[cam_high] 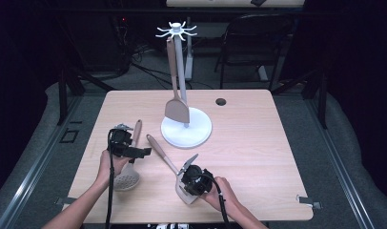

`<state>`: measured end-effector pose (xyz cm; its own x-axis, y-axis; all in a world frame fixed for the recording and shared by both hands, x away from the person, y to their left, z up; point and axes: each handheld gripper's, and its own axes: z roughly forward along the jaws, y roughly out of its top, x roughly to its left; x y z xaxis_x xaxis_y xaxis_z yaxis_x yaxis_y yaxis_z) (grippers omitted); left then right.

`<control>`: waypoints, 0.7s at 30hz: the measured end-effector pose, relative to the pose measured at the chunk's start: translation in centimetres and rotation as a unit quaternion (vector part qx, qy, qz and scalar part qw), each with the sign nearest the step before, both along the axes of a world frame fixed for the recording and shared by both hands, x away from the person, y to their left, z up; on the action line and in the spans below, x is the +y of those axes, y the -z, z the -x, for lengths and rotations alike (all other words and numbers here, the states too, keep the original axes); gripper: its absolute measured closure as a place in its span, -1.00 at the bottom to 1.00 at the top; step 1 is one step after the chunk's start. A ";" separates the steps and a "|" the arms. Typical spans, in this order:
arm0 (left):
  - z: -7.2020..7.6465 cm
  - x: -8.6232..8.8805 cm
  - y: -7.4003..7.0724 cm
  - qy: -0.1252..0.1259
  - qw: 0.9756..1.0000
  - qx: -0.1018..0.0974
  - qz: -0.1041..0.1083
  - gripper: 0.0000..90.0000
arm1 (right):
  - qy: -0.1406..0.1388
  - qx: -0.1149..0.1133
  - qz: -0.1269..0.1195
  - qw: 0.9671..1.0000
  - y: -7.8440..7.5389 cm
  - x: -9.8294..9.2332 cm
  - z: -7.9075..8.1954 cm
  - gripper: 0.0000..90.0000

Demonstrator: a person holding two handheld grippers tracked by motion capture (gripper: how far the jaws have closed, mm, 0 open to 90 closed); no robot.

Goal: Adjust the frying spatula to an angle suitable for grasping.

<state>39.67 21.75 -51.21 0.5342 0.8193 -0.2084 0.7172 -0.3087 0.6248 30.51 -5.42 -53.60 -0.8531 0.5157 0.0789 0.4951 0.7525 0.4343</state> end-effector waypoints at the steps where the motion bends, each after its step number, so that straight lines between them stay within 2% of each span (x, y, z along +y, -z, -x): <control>1: 0.0 -0.1 0.0 0.003 1.000 0.002 -0.001 -0.97 | 0.001 0.002 0.007 1.000 0.2 0.0 -0.1 1.00; 5: 0.0 -0.6 0.2 0.008 1.000 0.006 0.001 -0.95 | 0.007 0.010 0.030 0.999 1.2 0.0 -0.4 1.00; 6: 0.1 -0.8 0.2 0.009 1.000 0.007 0.000 -0.94 | 0.011 0.015 0.021 1.000 1.3 0.0 -0.4 1.00; 9: 0.0 -1.3 0.3 0.014 1.000 0.007 0.000 -0.92 | 0.011 0.010 0.021 1.000 1.3 0.0 -0.5 1.00; 10: 0.0 -1.6 0.4 0.014 1.000 0.006 0.000 -0.91 | 0.006 0.008 0.036 0.999 1.3 0.0 -0.5 1.00; 15: -0.6 -2.9 0.7 0.019 1.000 0.006 -0.001 -0.84 | 0.005 0.011 0.033 0.999 1.3 -0.1 -0.6 1.00; 21: -1.9 -4.0 1.8 0.024 0.999 0.022 -0.013 -0.63 | 0.003 0.010 0.030 0.999 1.3 -0.1 -0.6 1.00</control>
